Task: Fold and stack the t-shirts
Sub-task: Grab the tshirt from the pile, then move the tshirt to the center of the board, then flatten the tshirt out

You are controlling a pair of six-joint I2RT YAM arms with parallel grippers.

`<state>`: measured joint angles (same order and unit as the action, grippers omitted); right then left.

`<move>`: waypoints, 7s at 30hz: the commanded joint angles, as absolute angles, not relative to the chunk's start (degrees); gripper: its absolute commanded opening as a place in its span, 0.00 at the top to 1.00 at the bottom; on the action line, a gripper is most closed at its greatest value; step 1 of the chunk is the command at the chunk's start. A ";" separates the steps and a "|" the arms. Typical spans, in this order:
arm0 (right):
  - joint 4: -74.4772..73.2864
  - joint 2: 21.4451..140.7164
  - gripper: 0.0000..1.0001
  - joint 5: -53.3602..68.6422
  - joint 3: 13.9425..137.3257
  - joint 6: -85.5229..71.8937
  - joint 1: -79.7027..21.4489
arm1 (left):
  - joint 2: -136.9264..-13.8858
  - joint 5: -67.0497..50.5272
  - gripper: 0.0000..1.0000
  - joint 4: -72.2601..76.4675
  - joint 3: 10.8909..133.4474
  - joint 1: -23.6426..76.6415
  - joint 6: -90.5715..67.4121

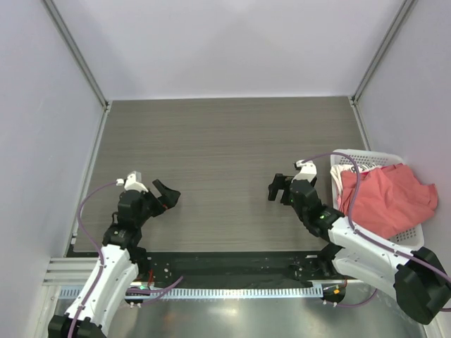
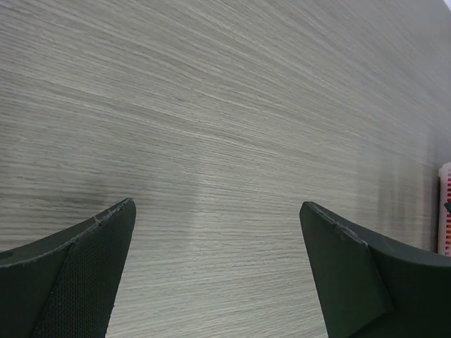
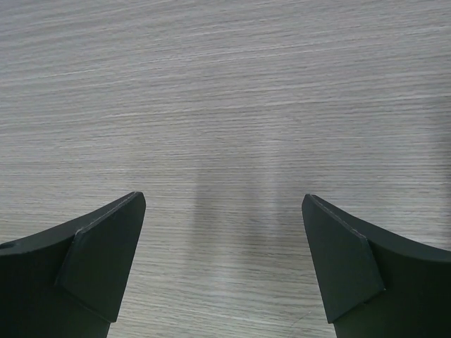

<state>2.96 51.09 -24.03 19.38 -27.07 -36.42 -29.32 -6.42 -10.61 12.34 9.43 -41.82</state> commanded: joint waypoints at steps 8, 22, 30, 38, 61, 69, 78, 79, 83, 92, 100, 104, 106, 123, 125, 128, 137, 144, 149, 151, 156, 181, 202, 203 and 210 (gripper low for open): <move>1.07 51.42 0.00 -29.68 23.81 -28.65 -36.74 | -29.27 -9.58 0.00 -9.75 14.77 9.58 -40.25; -58.88 63.37 0.10 -56.34 64.93 -51.15 -31.50 | -30.23 -9.67 0.00 -9.58 14.94 9.58 -40.17; -55.02 58.81 0.17 -43.50 63.81 -43.42 2.33 | -30.32 -9.41 0.00 -9.58 15.03 9.58 -40.17; -48.00 62.66 0.11 -37.45 56.17 -47.11 21.00 | -30.94 -9.84 0.00 -9.58 15.21 9.58 -40.08; -48.68 56.59 0.99 -30.15 84.84 -40.26 3.27 | -31.73 -9.58 0.00 -9.32 15.29 9.58 -40.17; -47.55 73.02 0.99 4.08 121.84 -36.47 -3.33 | -31.64 -9.41 0.00 -8.97 15.12 9.49 -40.25; -47.37 86.92 0.99 3.71 136.69 -30.07 -39.09 | -31.81 -8.53 0.01 -8.52 14.85 9.49 -40.61; -47.29 87.62 0.99 2.47 135.54 -28.06 -41.37 | -31.73 -8.44 0.00 -8.44 14.94 9.58 -40.69; -49.65 90.61 0.99 -1.76 131.58 -22.26 -47.72 | -31.55 -8.35 0.01 -8.61 14.94 9.58 -40.69; -42.54 79.02 0.98 -29.87 106.63 -18.98 -44.57 | -30.76 -8.08 0.00 -8.88 14.77 9.58 -40.61; -42.03 74.11 0.10 -28.53 78.88 -21.37 -39.90 | -31.64 -8.35 0.00 -8.97 15.03 9.58 -40.61; -27.73 69.88 0.18 -8.82 62.60 -20.48 -43.06 | -32.25 -8.26 0.00 -8.70 15.12 9.58 -40.69; -22.97 69.87 0.21 -7.65 56.62 -20.39 -46.22 | -32.78 -8.35 0.00 -8.44 15.21 9.58 -40.61; -15.38 92.89 0.19 -14.40 65.56 -20.21 -58.45 | -33.57 -8.53 0.00 -8.52 15.47 9.58 -40.61; -15.47 94.82 0.30 -18.79 66.27 -20.92 -58.45 | -33.57 -8.53 0.00 -8.44 15.47 9.58 -40.61; -16.43 95.80 0.56 -25.89 67.23 -21.00 -58.45 | -33.66 -8.52 0.00 -8.44 15.47 9.58 -40.61; -15.83 82.73 0.99 -40.69 59.53 -18.46 -53.36 | -36.11 -6.51 0.00 -6.51 15.56 9.58 -41.65; -1.69 62.24 0.99 -41.38 40.71 -21.70 -37.89 | -47.26 -5.01 0.00 -3.17 19.07 9.58 -43.41; 6.66 58.98 0.99 -44.73 32.02 -25.57 -36.47 | -56.85 -6.68 0.03 3.32 21.79 9.58 -45.44; 11.50 59.50 0.99 -45.78 29.11 -26.01 -36.47 | -61.33 -7.20 0.03 3.95 23.46 9.58 -44.74; 13.20 61.87 0.99 -45.09 26.54 -26.46 -36.47 | -67.23 -8.61 0.06 6.41 24.62 9.75 -42.19; 11.16 48.69 0.99 -57.13 20.57 -30.50 -36.47 | -77.63 -13.63 1.00 8.45 30.06 14.85 -37.36; 11.16 41.57 0.99 -54.14 18.54 -30.32 -36.39 | -31.45 18.09 1.00 -21.71 35.76 14.68 -45.09; 11.08 41.75 0.99 -53.97 18.63 -30.32 -36.39 | -33.55 18.45 1.00 -21.88 36.38 14.68 -45.26; 10.55 48.15 0.96 -53.79 20.91 -29.97 -36.39 | -56.49 19.78 1.00 -20.13 46.38 13.10 -46.49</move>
<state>8.45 46.00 -52.07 18.28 -29.50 -36.27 -50.59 16.47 -19.79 41.76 14.37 -45.12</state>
